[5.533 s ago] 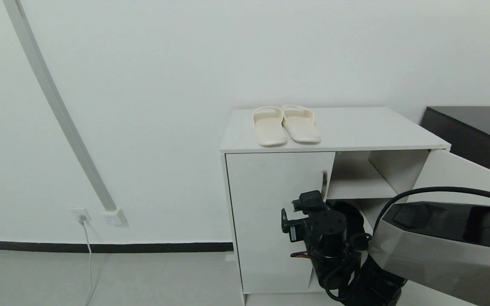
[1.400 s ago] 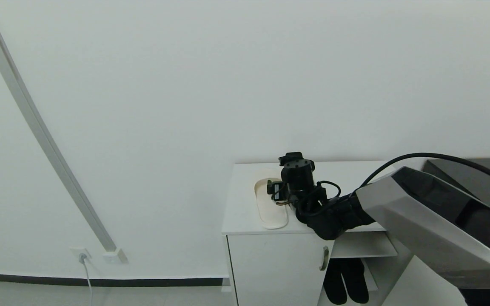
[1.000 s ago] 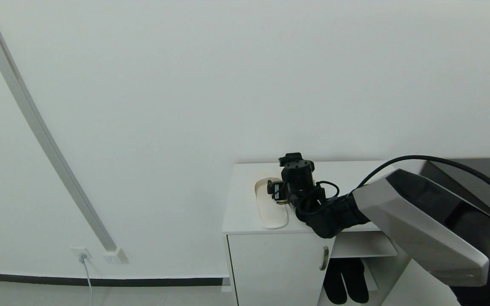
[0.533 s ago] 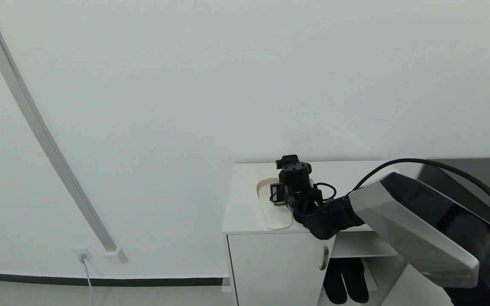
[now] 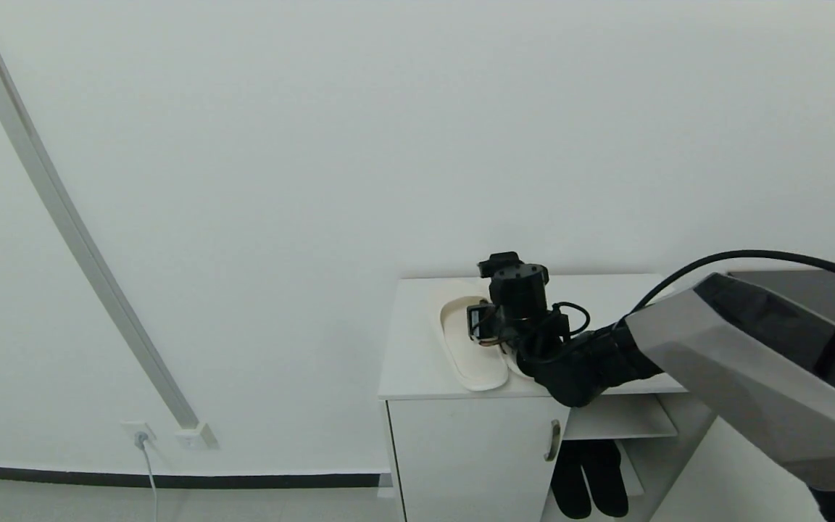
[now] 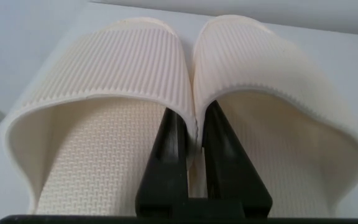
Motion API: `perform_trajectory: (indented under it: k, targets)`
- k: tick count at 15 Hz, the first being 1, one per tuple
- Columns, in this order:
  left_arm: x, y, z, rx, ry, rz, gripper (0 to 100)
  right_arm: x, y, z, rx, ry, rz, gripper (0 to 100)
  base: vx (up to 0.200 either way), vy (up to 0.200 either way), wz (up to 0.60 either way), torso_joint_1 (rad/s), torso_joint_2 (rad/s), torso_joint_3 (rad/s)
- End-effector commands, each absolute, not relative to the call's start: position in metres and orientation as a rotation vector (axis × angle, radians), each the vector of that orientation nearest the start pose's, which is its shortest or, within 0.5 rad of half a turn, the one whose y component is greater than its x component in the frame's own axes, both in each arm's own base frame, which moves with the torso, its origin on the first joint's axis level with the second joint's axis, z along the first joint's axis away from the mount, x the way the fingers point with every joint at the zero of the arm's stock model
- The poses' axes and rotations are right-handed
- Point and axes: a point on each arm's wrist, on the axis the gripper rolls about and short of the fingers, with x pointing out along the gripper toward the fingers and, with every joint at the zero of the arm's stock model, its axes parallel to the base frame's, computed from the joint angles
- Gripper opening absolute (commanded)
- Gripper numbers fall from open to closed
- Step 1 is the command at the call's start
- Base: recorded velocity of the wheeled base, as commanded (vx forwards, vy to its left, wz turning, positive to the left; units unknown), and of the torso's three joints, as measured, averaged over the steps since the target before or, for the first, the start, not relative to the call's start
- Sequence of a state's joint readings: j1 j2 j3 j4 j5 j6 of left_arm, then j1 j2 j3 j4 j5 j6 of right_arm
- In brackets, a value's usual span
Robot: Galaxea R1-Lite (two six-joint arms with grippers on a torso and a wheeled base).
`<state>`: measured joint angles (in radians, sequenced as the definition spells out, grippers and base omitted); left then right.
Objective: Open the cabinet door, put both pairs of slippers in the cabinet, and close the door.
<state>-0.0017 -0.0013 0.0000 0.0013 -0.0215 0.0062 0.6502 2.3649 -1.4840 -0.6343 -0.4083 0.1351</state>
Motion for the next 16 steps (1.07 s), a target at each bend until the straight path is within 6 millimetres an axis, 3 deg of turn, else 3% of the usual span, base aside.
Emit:
perform_trajectory:
  k: [1,5,7,12,16]
  targets:
    - [-0.023,0.000,0.075,0.006,0.001,-0.023,0,0.348,0.269,0.143,0.039,0.184,0.289,0,0.000,0.000,0.00,0.000,0.00,0.000]
    - [-0.023,0.000,0.075,0.006,0.001,-0.023,0,0.283,0.240,0.151,-0.026,0.170,0.493,0,0.000,0.000,0.00,0.000,0.00,0.000]
    - [-0.023,0.000,0.075,0.006,0.001,-0.023,0,0.264,0.225,0.151,-0.062,0.134,0.563,0,0.000,0.000,0.00,0.000,0.00,0.000]
    - [-0.023,0.000,0.075,0.008,0.001,-0.023,0,0.246,0.190,0.153,-0.101,0.145,0.701,0,0.000,0.000,0.00,0.000,0.00,0.000]
    - [-0.023,0.000,0.075,0.008,0.001,-0.023,0,0.246,0.186,0.151,-0.103,0.157,0.701,0,0.000,0.000,0.00,0.000,0.00,0.000]
